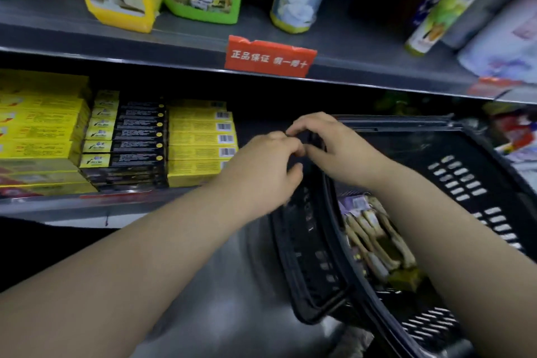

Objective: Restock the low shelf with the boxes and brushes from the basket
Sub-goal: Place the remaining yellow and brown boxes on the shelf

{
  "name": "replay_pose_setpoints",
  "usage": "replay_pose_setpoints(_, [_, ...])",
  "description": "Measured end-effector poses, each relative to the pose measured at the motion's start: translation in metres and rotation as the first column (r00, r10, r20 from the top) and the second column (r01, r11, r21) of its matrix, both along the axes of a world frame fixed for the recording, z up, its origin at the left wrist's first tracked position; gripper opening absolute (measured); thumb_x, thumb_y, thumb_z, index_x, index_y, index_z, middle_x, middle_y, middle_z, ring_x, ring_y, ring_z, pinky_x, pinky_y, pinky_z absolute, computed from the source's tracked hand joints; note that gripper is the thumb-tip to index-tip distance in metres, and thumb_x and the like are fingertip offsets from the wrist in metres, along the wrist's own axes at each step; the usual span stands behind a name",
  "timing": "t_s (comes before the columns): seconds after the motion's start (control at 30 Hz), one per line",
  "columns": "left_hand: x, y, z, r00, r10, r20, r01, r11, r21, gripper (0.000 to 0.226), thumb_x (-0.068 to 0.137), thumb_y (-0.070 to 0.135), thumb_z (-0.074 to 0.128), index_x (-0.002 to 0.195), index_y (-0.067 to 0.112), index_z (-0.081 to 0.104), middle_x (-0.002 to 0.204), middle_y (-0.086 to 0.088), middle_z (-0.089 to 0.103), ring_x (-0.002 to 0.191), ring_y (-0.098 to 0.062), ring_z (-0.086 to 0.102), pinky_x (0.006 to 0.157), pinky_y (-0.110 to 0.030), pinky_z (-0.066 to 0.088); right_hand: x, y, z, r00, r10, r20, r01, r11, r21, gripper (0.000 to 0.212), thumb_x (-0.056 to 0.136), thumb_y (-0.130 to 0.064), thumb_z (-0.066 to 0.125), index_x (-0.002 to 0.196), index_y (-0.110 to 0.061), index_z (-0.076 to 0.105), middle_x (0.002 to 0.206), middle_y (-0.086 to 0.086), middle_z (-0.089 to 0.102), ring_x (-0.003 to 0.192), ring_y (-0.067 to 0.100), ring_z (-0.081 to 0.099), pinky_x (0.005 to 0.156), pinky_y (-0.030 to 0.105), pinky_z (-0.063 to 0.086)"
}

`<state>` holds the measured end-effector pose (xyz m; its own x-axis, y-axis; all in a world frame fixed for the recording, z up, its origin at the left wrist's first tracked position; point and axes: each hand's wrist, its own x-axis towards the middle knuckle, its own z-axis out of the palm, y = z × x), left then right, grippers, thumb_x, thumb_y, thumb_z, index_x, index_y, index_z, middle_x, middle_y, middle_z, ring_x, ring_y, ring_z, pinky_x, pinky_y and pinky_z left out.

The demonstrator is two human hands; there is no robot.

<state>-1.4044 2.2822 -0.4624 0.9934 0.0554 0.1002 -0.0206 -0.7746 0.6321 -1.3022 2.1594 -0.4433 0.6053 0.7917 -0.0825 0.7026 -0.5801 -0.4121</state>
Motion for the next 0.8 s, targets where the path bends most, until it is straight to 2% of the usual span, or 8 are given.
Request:
replay_pose_setpoints(0.1, [0.004,-0.031,0.014,0.983,-0.181,0.028,0.172,0.964,0.205,0.035,0.092,0.033,0.048,0.123,0.02,0.054,0.124,-0.001,0.053,0.117,-0.022,0.044,0.099,-0.035,0.036,-0.01,-0.049,0.0,0.993,-0.099,-0.063,0.105,0.99,0.098,0.032,0.086,0.005,0.054,0.113,-0.012,0.06,0.109,0.0,0.052,0.098,0.005,0.048,0.087,0.002,0.032])
replay_pose_setpoints(0.2, [0.009,-0.04,0.023,0.967,-0.254,-0.024,0.251,0.932,0.262,0.035,0.091,0.036,0.048,0.124,0.025,0.053,0.123,0.003,0.056,0.117,-0.02,0.045,0.099,-0.034,0.037,-0.012,-0.09,-0.013,0.95,-0.219,-0.224,0.254,0.957,0.143,0.027,0.09,0.0,0.052,0.106,-0.021,0.058,0.106,0.003,0.057,0.093,0.003,0.055,0.082,0.006,0.04])
replay_pose_setpoints(0.33, [0.017,-0.047,0.018,0.951,-0.286,-0.12,0.309,0.903,0.298,0.032,0.093,0.037,0.048,0.122,0.028,0.053,0.123,0.007,0.056,0.117,-0.016,0.044,0.099,-0.034,0.038,0.001,-0.123,-0.041,0.846,-0.383,-0.37,0.4,0.916,-0.032,0.018,0.093,-0.008,0.05,0.105,-0.018,0.06,0.105,0.006,0.063,0.096,0.02,0.06,0.086,0.031,0.049])
replay_pose_setpoints(0.4, [0.022,-0.058,0.01,0.938,-0.318,-0.141,0.345,0.903,0.256,0.03,0.094,0.037,0.047,0.122,0.029,0.053,0.122,0.009,0.056,0.117,-0.013,0.044,0.097,-0.03,0.038,0.007,-0.132,-0.059,0.842,-0.398,-0.363,0.372,0.917,-0.142,0.017,0.092,-0.011,0.052,0.106,-0.015,0.062,0.099,0.003,0.063,0.093,0.018,0.059,0.079,0.024,0.047])
replay_pose_setpoints(0.47, [0.028,-0.073,-0.002,0.917,-0.368,-0.155,0.397,0.886,0.239,0.029,0.095,0.037,0.046,0.121,0.029,0.054,0.119,0.01,0.056,0.116,-0.012,0.044,0.094,-0.026,0.036,0.011,-0.136,-0.077,0.886,-0.354,-0.299,0.272,0.92,-0.282,0.022,0.091,-0.012,0.053,0.111,-0.012,0.062,0.101,0.003,0.062,0.095,0.017,0.058,0.07,0.018,0.041])
replay_pose_setpoints(0.57, [0.041,-0.085,-0.016,0.885,-0.425,-0.19,0.46,0.858,0.226,0.028,0.095,0.036,0.045,0.12,0.029,0.055,0.117,0.01,0.057,0.116,-0.012,0.045,0.094,-0.025,0.034,0.02,-0.134,-0.11,0.912,-0.273,-0.306,0.108,0.88,-0.463,0.03,0.09,-0.014,0.053,0.117,-0.005,0.061,0.115,0.011,0.062,0.104,0.025,0.057,0.073,0.019,0.038])
replay_pose_setpoints(0.67, [0.056,-0.079,-0.024,0.882,-0.428,-0.197,0.469,0.839,0.276,0.027,0.095,0.035,0.046,0.12,0.03,0.055,0.116,0.011,0.057,0.115,-0.01,0.044,0.092,-0.021,0.03,0.031,-0.13,-0.145,0.941,-0.212,-0.264,0.005,0.789,-0.615,0.036,0.09,-0.016,0.053,0.125,-0.007,0.054,0.125,0.014,0.058,0.11,0.028,0.056,0.084,0.029,0.045])
replay_pose_setpoints(0.8, [0.075,-0.069,-0.025,0.898,-0.418,-0.14,0.441,0.841,0.314,0.026,0.094,0.033,0.047,0.118,0.032,0.054,0.113,0.013,0.055,0.113,-0.009,0.043,0.089,-0.02,0.026,0.049,-0.12,-0.185,0.965,-0.162,-0.205,-0.02,0.737,-0.675,0.056,0.093,-0.013,0.048,0.145,-0.013,0.028,0.146,0.016,0.034,0.126,0.033,0.045,0.096,0.034,0.039])
